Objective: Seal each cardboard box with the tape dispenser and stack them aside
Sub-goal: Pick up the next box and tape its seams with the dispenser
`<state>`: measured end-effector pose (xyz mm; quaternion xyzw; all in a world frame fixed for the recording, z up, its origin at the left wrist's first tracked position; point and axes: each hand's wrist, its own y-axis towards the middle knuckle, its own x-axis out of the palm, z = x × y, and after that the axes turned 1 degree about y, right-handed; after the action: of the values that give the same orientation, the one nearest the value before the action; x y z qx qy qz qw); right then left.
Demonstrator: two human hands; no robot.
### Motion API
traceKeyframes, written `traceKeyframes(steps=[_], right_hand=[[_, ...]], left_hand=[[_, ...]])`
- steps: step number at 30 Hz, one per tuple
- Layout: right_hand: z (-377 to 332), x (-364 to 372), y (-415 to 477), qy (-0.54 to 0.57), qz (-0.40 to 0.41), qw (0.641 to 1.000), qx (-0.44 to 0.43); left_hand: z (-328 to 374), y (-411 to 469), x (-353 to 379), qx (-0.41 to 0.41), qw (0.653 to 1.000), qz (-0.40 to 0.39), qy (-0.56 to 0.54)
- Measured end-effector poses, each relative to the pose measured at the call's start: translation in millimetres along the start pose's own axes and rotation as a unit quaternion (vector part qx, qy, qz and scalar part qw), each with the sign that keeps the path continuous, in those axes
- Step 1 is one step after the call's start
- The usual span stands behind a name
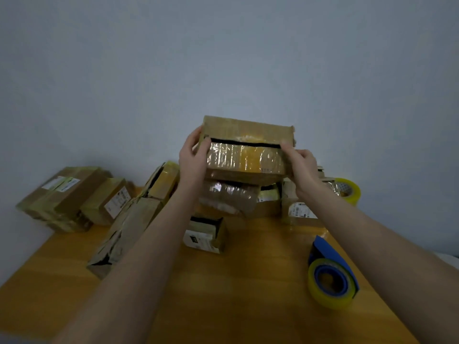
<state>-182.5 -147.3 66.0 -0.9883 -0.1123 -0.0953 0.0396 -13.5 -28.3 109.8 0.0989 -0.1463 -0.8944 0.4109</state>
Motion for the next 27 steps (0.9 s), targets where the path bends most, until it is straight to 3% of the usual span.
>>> traceKeyframes(steps=[3, 7, 11, 15, 20, 24, 27], right_hand=[[-4, 0, 1, 0.027, 0.028, 0.999, -0.025], [-3, -6, -5, -0.022, -0.013, 0.999, 0.02], [4, -22, -11, -0.066, 0.02, 0.998, 0.007], [10, -42, -14, -0.105, 0.074, 0.992, 0.001], [27, -60, -21, -0.144, 0.094, 0.985, 0.018], [32, -49, -25, -0.141, 0.021, 0.99, 0.022], [24, -25, -27, -0.079, -0.077, 0.994, -0.018]], left_hand=[[7, 2, 1, 0.066, 0.998, -0.02, -0.001], [2, -6, -1, -0.035, 0.999, -0.021, -0.009], [-15, -34, 7, -0.099, 0.995, -0.022, -0.016], [-27, -65, 20, -0.106, 0.994, -0.017, -0.006], [-50, -78, 29, -0.108, 0.991, -0.075, 0.024], [-60, -55, 21, -0.163, 0.983, -0.066, 0.044], [-49, -25, 3, -0.137, 0.99, -0.02, 0.024]])
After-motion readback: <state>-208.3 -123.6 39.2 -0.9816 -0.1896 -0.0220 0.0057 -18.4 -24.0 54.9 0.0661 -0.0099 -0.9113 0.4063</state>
